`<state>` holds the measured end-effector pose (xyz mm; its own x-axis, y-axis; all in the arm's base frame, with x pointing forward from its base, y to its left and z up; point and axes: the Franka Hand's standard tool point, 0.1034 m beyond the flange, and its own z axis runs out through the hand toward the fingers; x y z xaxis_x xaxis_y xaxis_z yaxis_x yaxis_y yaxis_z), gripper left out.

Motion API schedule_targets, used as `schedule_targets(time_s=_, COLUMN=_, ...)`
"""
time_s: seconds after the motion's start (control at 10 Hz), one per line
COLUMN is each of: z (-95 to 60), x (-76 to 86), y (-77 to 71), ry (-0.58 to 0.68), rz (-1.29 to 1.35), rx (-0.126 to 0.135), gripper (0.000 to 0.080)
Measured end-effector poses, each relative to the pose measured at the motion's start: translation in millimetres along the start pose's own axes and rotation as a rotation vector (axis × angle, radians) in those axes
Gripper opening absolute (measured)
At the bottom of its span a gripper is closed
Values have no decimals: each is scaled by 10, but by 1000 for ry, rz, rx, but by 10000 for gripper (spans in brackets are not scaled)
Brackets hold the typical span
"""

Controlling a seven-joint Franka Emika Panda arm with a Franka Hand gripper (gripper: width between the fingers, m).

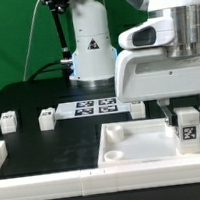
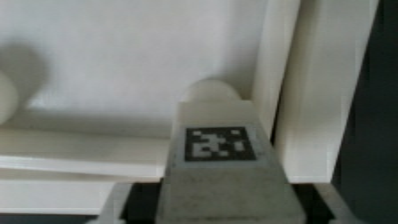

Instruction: Assemble one leg

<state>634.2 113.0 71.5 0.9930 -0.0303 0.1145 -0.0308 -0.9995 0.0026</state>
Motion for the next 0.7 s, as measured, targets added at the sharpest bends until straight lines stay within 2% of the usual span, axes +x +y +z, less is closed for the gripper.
schedule_targets(time_s=0.4, z=5, x=-7, y=7, ry=-3, rz=363, rx=6, gripper=290)
schedule_targets(time_s=0.7, z=5, x=-12, y=93, ry=1, rz=568, rx=-15, gripper=290)
